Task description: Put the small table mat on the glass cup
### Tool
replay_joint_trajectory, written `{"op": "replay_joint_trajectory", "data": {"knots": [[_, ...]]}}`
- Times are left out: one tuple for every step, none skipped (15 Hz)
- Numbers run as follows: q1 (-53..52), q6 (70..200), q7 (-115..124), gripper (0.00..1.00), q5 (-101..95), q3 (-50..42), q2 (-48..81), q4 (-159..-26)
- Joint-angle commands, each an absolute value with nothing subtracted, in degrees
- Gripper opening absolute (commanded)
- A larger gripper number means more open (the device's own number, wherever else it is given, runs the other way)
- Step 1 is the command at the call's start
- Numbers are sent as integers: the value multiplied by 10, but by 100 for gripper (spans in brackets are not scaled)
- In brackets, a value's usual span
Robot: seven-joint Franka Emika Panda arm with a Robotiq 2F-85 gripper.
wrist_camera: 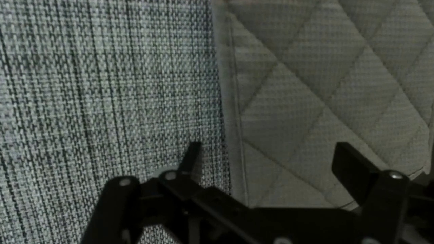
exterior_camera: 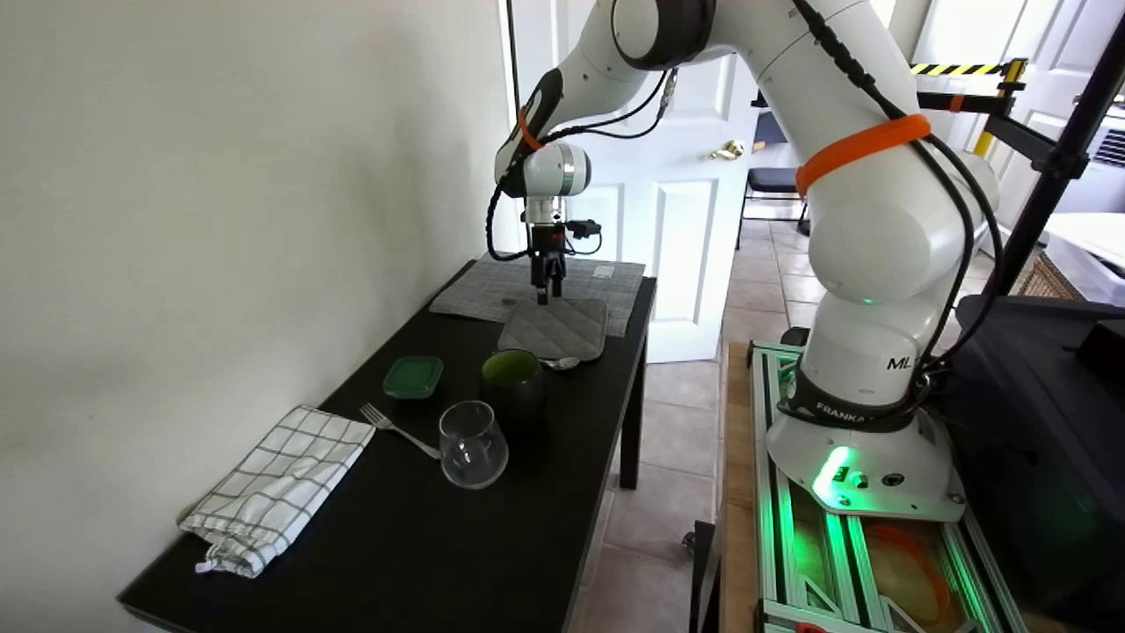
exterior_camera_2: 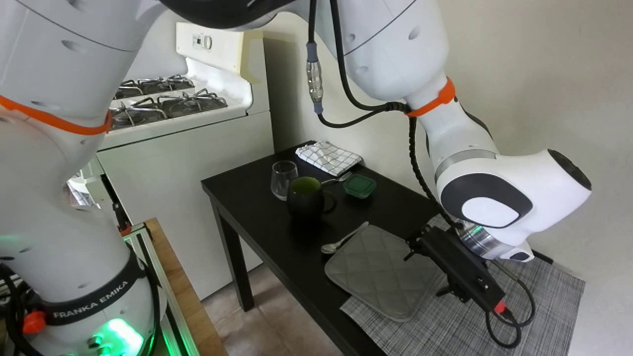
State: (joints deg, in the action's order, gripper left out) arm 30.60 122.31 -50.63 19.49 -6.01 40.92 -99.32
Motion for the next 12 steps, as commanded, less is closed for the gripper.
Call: {"op": "replay_joint_trajectory", "data": {"knots": [[299, 1229, -489, 82, 183, -59, 419, -992], [297, 1231, -486, 75, 180, -62, 420, -992], [296, 1233, -482, 68, 177, -63, 420, -992], [294, 1234, -477, 58, 171, -65, 421, -992], [293, 1235, -472, 51, 166, -67, 422, -992], [291, 1236, -465, 42, 161, -69, 422, -992], [291, 1235, -456, 35, 154, -72, 424, -990], [290, 1236, -448, 27, 148, -74, 424, -990], [290, 1236, -439, 20, 142, -76, 425, -989], [290, 1236, -430, 13, 136, -78, 424, -988], [290, 1235, -423, 5, 132, -79, 423, -987], [291, 1234, -416, 1, 128, -79, 421, -986]]}}
